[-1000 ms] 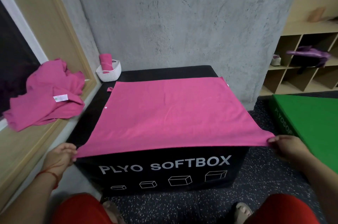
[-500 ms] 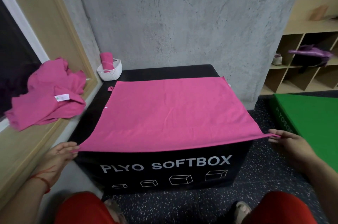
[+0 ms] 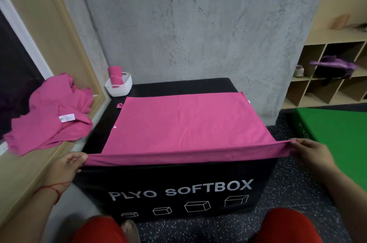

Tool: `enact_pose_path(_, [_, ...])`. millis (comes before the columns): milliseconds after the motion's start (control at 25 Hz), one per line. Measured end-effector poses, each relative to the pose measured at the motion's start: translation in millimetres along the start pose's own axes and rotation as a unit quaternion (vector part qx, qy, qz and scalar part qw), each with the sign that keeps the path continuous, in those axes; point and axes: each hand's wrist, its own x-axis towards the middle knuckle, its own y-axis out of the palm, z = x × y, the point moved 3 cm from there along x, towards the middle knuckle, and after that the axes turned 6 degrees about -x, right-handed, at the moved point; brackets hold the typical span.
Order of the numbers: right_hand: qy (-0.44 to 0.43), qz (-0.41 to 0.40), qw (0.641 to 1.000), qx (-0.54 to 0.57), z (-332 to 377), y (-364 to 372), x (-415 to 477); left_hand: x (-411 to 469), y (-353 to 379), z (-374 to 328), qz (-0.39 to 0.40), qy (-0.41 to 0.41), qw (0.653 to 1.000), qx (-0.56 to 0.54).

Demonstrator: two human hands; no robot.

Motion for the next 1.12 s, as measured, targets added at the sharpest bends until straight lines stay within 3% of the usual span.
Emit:
enact_pose_path(200, [0.011,-0.003,1.0,0.004,29,19,25,32,10,-30,-0.014,0.036,0.998,0.056])
enact_pose_path(320, [0.03,0.003,0.997,0.071,51,35,48,59,22,-49,-0.024,0.038,0.998,0.053])
enact_pose_path(640, [0.028,-0.013,0.989,0.141,113,97,162,183,81,-98,-0.062,0.066,0.993,0.078])
enact_pose_path(960, [0.025,-0.029,0.989,0.139,148,177,310,343,170,-97,-0.076,0.083,0.985,0.134])
enact_pose_path(1120, [0.043,-0.032,0.988,0.146,141,233,366,400,224,-62,-0.076,0.066,0.981,0.167])
